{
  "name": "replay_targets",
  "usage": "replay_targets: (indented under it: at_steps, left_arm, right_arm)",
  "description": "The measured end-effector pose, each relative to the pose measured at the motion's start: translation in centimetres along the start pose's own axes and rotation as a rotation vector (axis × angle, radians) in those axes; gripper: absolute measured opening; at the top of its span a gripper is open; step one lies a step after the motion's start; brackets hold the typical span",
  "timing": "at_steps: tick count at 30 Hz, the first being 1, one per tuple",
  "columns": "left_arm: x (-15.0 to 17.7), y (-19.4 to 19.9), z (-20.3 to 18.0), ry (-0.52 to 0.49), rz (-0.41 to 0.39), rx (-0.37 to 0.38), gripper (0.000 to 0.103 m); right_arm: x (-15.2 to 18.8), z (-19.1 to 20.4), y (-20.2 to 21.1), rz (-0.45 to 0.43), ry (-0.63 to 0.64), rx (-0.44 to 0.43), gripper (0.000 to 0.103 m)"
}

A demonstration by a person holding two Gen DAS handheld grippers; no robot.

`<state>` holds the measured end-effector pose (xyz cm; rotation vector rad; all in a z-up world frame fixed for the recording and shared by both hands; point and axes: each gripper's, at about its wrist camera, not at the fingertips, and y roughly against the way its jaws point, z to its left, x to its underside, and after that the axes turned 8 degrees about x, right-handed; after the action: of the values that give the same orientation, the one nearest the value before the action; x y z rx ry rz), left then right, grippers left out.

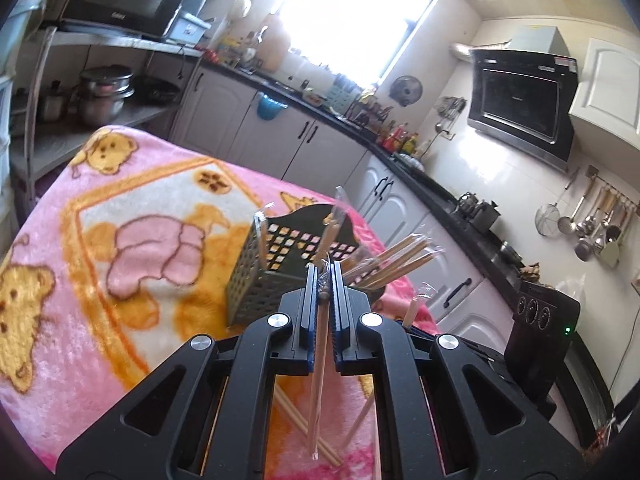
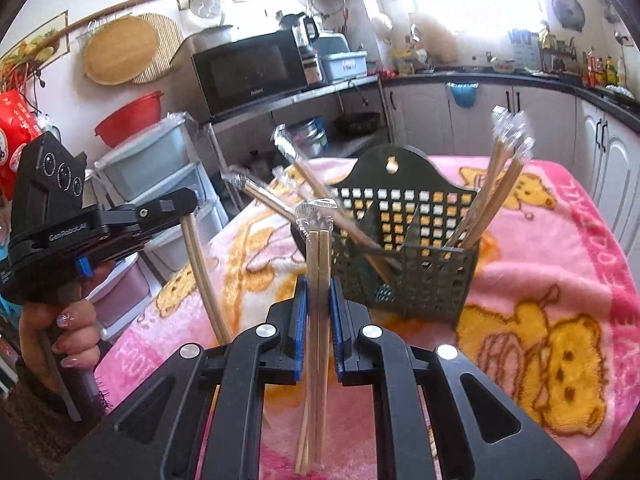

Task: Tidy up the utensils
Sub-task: 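Lift both held chopsticks and carry them above the green caddy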

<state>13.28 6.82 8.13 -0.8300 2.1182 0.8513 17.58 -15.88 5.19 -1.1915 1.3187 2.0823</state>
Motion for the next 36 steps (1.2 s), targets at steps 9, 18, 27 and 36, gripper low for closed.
replay_targets:
  at_steps: [9, 18, 27, 36]
  left_arm:
    - [-0.8, 0.5, -2.3, -0.051, -0.032, 0.03, 0.003]
    - [-2.5, 0.1, -4.6, -0.108, -0.074, 0.057, 0.003]
    - [-4.2, -0.9, -7.0, -0.182, -0.11, 0.075, 0.003]
    - [-5.9, -1.4, -8.6, -0.225, -0.163, 0.075, 0.003]
  right_arm:
    - [-0.5, -1.0, 2.2, -0.076, -0.025, 0.039, 0.011]
    - [-1.6, -2.3, 4.6, -0.149, -0.041, 0.064, 0.011]
    - [-3.1, -3.2, 6.6, -0.221, -0.048, 0.091, 0.011]
    - [-4.7, -3.6, 8.0, -0.289, -0.039, 0.112, 0.011]
